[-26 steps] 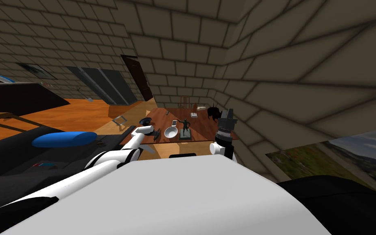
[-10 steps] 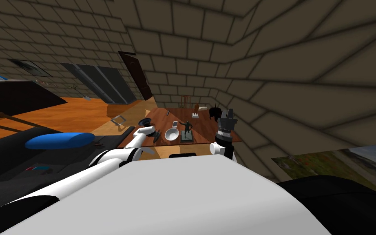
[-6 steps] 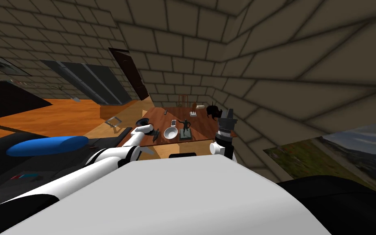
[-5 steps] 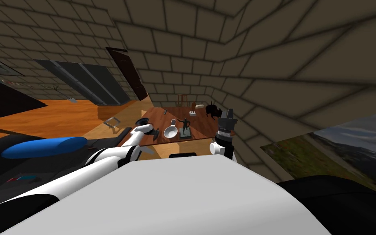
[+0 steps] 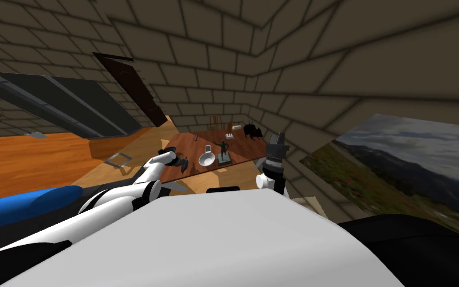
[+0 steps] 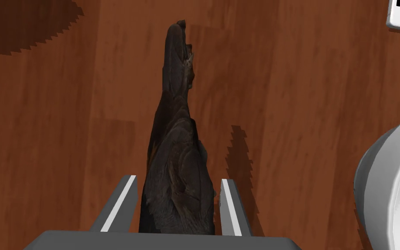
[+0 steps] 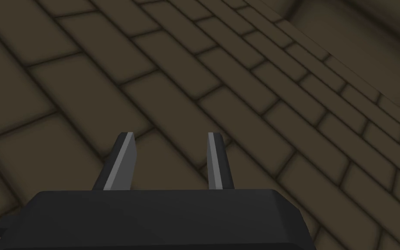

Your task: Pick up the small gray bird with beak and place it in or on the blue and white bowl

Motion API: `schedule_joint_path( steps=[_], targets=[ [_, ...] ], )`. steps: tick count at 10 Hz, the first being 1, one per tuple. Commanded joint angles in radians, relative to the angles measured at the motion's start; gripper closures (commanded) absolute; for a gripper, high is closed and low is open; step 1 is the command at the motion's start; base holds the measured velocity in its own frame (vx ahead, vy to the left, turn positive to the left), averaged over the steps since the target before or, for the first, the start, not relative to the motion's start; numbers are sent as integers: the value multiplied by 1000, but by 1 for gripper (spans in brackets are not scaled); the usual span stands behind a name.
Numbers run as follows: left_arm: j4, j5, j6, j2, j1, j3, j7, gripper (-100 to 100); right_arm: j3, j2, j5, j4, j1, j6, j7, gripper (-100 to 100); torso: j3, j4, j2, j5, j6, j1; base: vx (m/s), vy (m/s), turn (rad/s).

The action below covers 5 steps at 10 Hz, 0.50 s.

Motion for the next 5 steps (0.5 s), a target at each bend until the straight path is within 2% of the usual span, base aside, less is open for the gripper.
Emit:
schedule_joint_path(
  steps=[1,2,3,4,5],
  targets=[
    [37,14,-5,13,-10,13,3,100,0,0,0,0,0,0,0,0,0,0,0,0,0,0,-76,107,-92],
    [37,14,-5,13,-10,13,3,100,0,0,0,0,0,0,0,0,-1,0,-2,0,0,-2,-34,35,44],
    [42,36,1,35,11,38,8,100,0,0,0,0,0,0,0,0,-3,-1,-5,-1,0,-6,-42,38,-254],
    [48,58,8,56,35,65,13,100,0,0,0,0,0,0,0,0,-3,-1,-5,-1,2,-8,-79,110,-413],
    [48,58,8,56,35,65,13,100,0,0,0,0,0,0,0,0,-2,-1,-3,-1,1,-4,-78,103,-105]
  ],
)
